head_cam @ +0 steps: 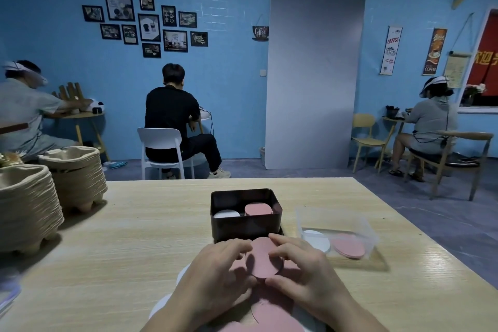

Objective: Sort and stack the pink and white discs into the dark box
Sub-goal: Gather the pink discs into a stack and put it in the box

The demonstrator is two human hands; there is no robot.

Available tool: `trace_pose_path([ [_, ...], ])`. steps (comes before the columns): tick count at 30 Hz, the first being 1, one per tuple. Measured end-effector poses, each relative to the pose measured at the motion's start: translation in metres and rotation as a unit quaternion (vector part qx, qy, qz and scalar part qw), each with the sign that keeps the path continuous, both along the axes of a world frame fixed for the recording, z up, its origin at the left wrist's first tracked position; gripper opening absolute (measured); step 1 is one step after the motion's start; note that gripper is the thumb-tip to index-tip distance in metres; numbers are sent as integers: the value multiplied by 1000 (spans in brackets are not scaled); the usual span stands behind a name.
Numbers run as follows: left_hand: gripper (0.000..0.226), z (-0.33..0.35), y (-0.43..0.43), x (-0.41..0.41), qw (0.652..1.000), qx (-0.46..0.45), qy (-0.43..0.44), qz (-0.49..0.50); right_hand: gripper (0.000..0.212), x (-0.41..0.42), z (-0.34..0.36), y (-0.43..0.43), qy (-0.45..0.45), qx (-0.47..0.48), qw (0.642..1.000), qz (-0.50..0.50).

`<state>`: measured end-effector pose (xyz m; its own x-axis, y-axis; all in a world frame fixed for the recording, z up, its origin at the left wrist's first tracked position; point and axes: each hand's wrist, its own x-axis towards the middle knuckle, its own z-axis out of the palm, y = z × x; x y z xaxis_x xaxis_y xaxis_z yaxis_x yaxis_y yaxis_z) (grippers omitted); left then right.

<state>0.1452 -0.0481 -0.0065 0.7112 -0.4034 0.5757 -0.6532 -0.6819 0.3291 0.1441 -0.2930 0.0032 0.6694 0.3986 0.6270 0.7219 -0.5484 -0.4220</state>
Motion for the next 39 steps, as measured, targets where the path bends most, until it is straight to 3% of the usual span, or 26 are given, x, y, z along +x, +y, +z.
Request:
trace_pose_path([
  [11,31,-1,0,-1,1000,-13,-2,4,30,0,-1,3,29,24,999,14],
  [22,35,5,-1,-5,1000,-4,25,10,31,0,1,4,7,-44,999,6],
  [33,54,3,-1,1,987,102,60,112,34,1,-3,-4,17,-19,999,-41],
  [39,50,4,0,0,988,74,88,105,33,-2,-2,-5,42,-10,998,-48],
])
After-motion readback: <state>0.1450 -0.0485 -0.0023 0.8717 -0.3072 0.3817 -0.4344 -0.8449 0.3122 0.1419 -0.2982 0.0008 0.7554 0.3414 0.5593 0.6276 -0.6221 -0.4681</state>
